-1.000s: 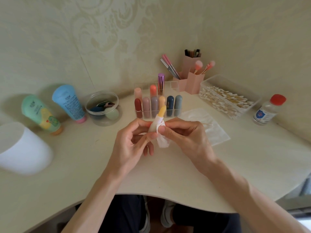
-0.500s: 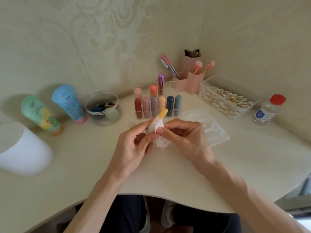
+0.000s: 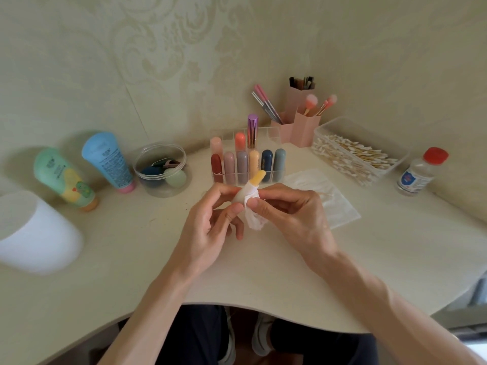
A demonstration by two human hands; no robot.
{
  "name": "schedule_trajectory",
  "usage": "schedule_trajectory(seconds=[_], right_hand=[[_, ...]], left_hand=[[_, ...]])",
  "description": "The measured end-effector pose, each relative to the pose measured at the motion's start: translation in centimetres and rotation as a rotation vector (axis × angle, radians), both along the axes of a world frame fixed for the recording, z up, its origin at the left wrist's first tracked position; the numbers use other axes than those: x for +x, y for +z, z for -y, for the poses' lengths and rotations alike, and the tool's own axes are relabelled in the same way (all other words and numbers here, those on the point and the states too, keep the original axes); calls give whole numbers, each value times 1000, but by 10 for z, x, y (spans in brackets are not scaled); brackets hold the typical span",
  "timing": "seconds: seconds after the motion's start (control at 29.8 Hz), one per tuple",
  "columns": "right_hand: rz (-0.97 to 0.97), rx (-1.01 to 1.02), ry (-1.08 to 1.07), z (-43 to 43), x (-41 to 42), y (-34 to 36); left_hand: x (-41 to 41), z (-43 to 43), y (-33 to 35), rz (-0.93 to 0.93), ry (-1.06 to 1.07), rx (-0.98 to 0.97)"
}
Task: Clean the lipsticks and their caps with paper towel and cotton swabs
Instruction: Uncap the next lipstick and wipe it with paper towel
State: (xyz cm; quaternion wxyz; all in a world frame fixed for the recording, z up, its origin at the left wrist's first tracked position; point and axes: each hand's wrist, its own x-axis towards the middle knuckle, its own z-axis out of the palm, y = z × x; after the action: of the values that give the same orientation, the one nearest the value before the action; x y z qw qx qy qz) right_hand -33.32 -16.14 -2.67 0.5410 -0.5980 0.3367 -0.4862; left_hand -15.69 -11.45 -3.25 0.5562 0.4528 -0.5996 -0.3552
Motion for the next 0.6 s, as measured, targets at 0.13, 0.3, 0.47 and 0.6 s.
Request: schedule_trajectory(seconds=[0.13, 0.3, 0.47, 0.6], right_hand=[[9, 3, -6, 1, 0, 0], [-9, -36, -3, 1, 2, -2], [-18, -40, -11, 2, 4, -4], [-16, -29, -2, 2, 4, -4]], left_hand=[[-3, -1, -3, 91, 2, -24], [-1, 2, -3, 92, 7, -37], [2, 0, -2, -44, 68, 21], [3, -1, -1, -164, 177, 64]])
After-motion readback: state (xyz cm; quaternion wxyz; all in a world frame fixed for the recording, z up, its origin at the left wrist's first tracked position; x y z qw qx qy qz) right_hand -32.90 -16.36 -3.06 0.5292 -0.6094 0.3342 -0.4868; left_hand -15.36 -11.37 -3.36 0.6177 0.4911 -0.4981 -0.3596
